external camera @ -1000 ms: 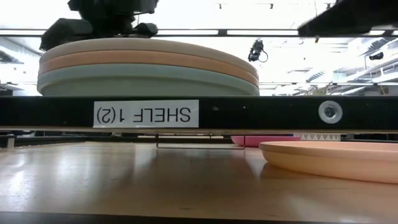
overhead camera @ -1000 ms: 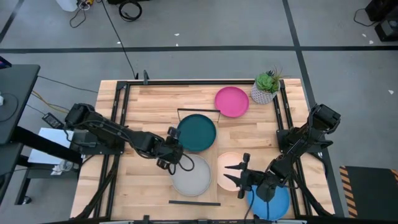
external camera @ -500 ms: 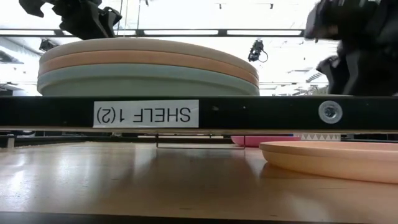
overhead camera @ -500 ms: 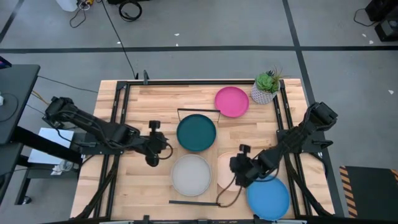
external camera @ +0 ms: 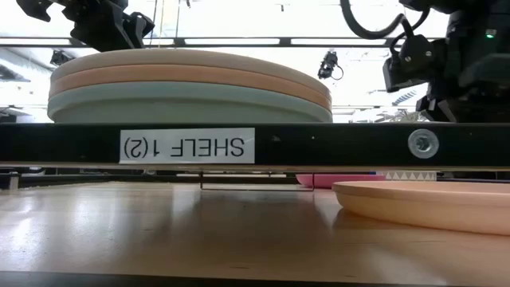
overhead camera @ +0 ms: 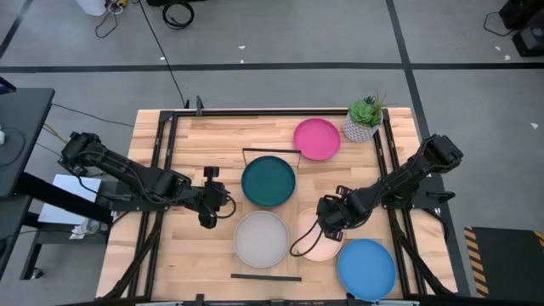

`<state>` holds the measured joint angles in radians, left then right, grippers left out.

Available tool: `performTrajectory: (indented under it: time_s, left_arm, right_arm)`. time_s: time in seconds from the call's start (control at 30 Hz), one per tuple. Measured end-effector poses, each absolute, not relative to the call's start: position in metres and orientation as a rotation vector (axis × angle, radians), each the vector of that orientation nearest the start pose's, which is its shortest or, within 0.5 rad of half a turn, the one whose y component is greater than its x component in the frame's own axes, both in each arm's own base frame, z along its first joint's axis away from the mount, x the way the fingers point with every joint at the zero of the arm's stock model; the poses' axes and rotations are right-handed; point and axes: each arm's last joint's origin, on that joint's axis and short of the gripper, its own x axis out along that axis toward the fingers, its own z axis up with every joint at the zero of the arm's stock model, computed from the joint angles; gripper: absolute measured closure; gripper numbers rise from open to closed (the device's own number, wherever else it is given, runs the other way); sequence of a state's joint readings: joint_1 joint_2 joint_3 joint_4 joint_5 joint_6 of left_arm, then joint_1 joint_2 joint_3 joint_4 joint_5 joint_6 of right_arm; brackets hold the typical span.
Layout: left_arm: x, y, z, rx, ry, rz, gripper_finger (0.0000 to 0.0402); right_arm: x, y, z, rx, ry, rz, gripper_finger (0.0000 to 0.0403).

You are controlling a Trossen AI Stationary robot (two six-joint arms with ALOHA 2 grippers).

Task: Place and stack plates onto a shelf
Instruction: Stack the light orange plate on top of the gray plate on the shelf

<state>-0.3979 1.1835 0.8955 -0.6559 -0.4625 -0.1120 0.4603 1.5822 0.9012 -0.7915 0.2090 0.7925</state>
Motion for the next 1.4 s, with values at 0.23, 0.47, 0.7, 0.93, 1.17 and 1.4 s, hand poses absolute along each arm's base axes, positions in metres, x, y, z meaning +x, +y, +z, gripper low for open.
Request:
performTrajectory:
  time_s: [0.23, 0.47, 0.7, 0.93, 1.17, 1.4]
  left_arm:
    - [0.215, -0.077, 0.26, 0.255, 0.849, 0.105, 0.0298]
    - [0.215, -0.079, 0.26, 0.167, 0.853, 0.077, 0.0298]
    - [0.215, -0.08, 0.26, 0.116, 0.864, 0.043, 0.0298]
    - [0.215, -0.08, 0.26, 0.126, 0.863, 0.038, 0.0298]
    - [0.215, -0.08, 0.26, 0.126, 0.862, 0.038, 0.0298]
    - [0.215, -0.08, 0.26, 0.129, 0.862, 0.036, 0.0298]
  right_arm:
    - [0.239, 0.098, 0.162, 0.217, 1.382, -0.351, 0.025]
    - [0.239, 0.089, 0.154, 0.238, 1.416, -0.341, 0.0255]
    - [0.234, 0.082, 0.14, 0.298, 1.445, -0.306, 0.0298]
    - [0.234, 0.079, 0.141, 0.316, 1.445, -0.327, 0.0373]
    - [0.229, 0.063, 0.145, 0.304, 1.463, -0.444, 0.0378]
    - [0.221, 0.048, 0.175, 0.335, 1.358, -0.439, 0.0388]
